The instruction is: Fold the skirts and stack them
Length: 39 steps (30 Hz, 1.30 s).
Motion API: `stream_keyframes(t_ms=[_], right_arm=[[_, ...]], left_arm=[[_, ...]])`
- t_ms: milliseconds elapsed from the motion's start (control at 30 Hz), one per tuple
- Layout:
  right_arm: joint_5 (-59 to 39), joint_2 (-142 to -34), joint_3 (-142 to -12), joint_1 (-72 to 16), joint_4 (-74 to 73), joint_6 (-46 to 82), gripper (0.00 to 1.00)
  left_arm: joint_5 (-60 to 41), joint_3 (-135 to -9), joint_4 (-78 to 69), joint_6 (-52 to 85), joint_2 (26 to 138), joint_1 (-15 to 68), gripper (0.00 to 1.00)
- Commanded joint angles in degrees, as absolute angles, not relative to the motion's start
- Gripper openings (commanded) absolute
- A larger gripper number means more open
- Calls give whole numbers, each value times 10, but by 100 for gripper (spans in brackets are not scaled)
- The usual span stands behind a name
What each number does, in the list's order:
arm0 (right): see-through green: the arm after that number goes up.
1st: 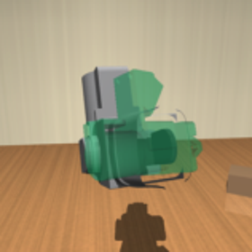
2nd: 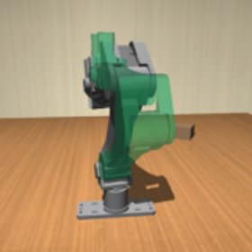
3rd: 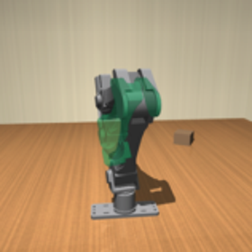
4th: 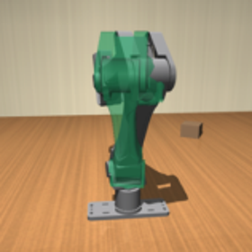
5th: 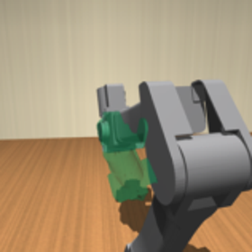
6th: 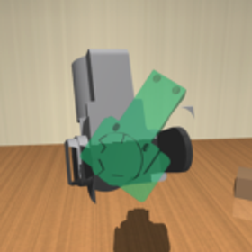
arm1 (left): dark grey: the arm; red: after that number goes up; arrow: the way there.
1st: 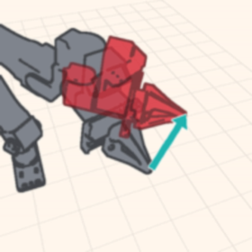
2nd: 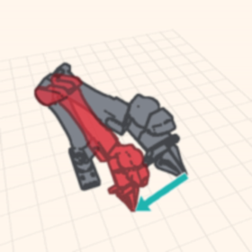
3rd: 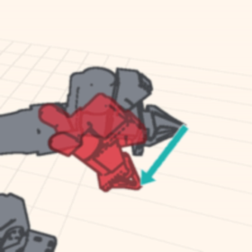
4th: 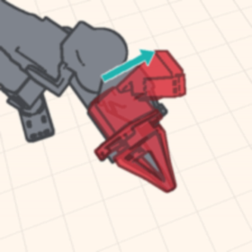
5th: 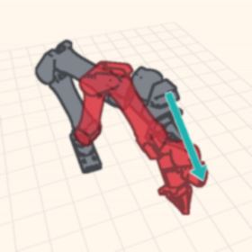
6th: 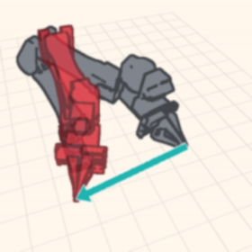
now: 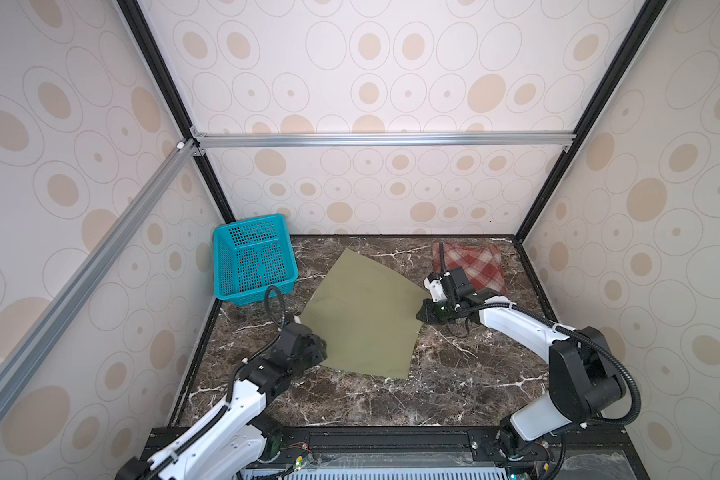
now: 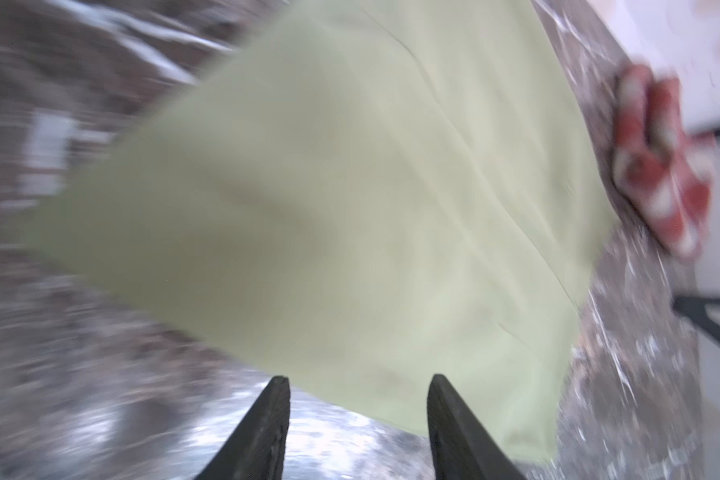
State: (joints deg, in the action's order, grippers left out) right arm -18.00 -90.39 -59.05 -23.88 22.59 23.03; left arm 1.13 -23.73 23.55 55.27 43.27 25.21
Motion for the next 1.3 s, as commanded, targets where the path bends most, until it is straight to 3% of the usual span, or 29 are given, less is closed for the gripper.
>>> stream_keyframes(t_ms=[0,167,433,633,767,1033,1267], right_arm=[[-208,-942,-636,-239,236,228,16],[-251,-993,-690,-239,233,234,15],[-274,-1017,-723,-239,225,251,14],[-283,-1035,-747,-238,230,253,11],[-289,-1043,-753,-238,227,258,11],[-296,-1057,-766,-228,230,261,8],[-298,-1060,-764,-221,224,267,8]], left_arm=[[8,-220,303,578,405,203,58],[-54,-200,270,591,453,118,54],[-71,-220,267,542,507,-3,40],[-71,-263,261,488,568,-69,42],[-72,-290,249,466,609,-88,38],[-85,-306,224,441,671,-93,20],[-73,-319,250,415,684,-93,25]])
